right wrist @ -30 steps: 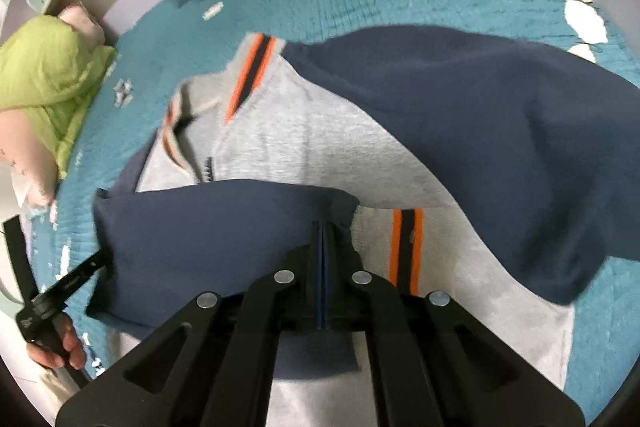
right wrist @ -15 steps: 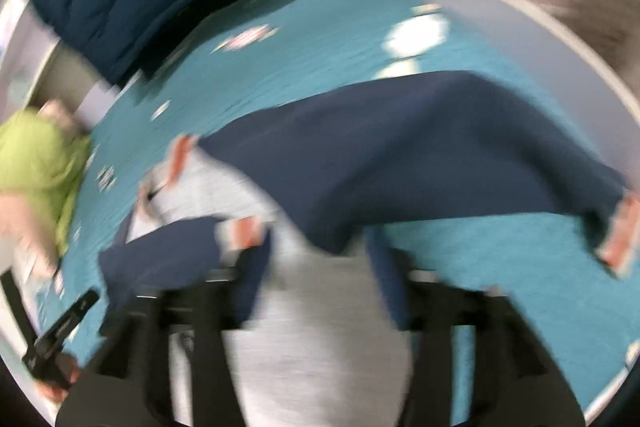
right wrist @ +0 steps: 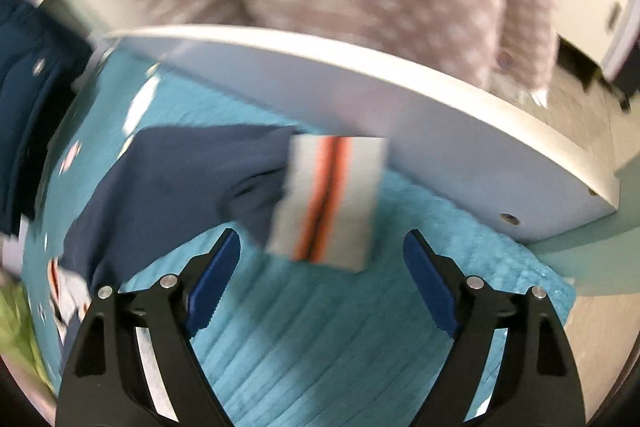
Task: Fold large clothes
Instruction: 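Grasp the other navy sleeve cuff with the right tool and lift it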
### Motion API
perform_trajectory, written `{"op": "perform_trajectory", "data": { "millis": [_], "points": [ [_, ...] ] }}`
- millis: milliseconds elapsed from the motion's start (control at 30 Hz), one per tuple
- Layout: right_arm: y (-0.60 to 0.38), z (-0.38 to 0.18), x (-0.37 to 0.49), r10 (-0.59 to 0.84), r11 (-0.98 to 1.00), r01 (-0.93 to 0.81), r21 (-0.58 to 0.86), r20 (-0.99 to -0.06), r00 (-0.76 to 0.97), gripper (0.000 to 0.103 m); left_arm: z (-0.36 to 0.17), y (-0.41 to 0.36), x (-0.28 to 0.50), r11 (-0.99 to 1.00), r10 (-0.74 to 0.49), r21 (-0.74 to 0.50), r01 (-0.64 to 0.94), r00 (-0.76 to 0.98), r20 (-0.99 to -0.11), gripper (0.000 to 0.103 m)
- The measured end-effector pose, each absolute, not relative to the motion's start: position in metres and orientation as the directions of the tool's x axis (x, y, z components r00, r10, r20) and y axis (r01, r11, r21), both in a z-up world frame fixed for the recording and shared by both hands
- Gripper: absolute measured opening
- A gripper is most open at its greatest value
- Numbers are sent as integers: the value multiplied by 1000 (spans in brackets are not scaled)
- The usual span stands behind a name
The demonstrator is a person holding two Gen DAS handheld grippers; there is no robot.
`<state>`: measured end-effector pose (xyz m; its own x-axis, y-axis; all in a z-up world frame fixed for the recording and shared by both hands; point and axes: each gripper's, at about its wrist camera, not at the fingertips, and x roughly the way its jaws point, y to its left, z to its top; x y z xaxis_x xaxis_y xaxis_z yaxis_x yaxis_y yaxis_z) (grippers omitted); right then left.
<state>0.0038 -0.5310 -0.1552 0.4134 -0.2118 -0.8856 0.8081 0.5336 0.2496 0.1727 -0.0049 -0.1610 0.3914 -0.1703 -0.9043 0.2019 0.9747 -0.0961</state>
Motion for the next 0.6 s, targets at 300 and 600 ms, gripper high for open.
{"op": "perform_trajectory", "data": {
  "millis": [300,600],
  "points": [
    [-552,-163,0,-219,489,790,371,-824,522,12,-169,-15,176,975,-142,-65,215,370,-918,71],
    [-532,-83,15,-289,639,671,376,-691,662,6,-163,-22,194,972,-151,-67,224,382,-912,71]
  ]
}}
